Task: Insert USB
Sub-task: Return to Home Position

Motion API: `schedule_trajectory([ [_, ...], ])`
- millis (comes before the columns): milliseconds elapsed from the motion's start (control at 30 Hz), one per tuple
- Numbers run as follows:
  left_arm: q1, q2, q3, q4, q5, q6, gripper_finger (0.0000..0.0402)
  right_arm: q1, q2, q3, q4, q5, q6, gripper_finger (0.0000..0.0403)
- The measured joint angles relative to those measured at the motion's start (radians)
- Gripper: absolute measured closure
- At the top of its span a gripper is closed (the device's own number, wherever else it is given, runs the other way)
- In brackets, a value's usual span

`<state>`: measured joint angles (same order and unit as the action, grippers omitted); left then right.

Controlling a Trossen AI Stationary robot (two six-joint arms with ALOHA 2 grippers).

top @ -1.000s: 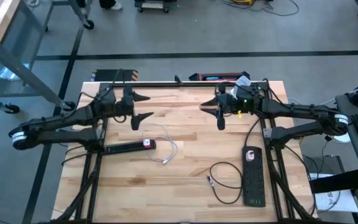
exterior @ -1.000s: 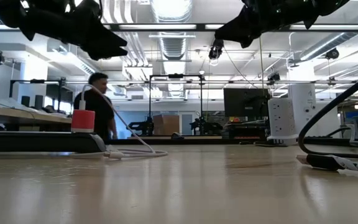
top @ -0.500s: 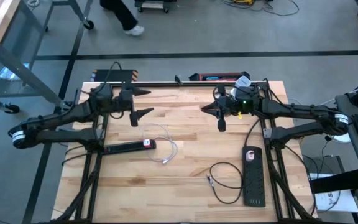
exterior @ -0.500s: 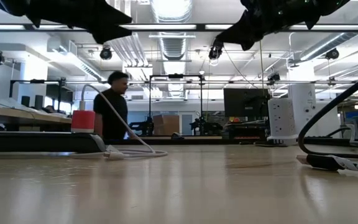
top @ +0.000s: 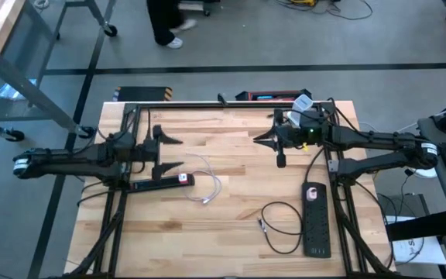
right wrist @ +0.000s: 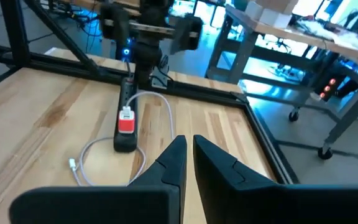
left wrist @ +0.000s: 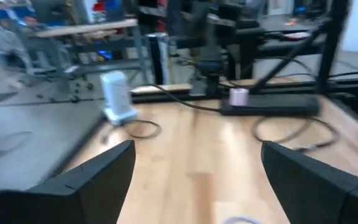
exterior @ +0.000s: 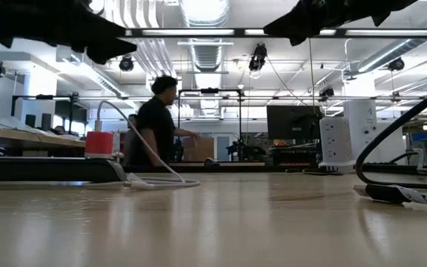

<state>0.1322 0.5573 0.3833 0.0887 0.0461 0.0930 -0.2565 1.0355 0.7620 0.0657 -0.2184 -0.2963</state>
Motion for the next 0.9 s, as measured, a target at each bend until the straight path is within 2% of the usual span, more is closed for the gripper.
schedule_trajectory([
  [133,-0.077,-0.033,-0.038,-0.001,-0.001,-0.018,0.0075,-0.001,0.0,0.0,0.008,0.002,0.049,0.0384],
  [300,-0.09,-0.064,-0.047,0.006,0.002,-0.01,0.0079,-0.001,-0.003,0.0,0.083,0.001,0.133,0.0384],
  [433,-0.09,-0.084,-0.072,-0.003,0.017,-0.009,0.0077,0.001,-0.027,0.0,0.07,0.001,0.138,0.0384],
  [767,-0.094,-0.108,-0.104,0.0,0.014,-0.015,0.0065,0.06,-0.128,-0.022,-0.041,0.001,-0.018,0.0384],
  [900,-0.102,-0.109,-0.122,0.006,-0.029,-0.026,0.007,0.083,-0.189,-0.049,-0.053,0.0,-0.047,0.0384],
])
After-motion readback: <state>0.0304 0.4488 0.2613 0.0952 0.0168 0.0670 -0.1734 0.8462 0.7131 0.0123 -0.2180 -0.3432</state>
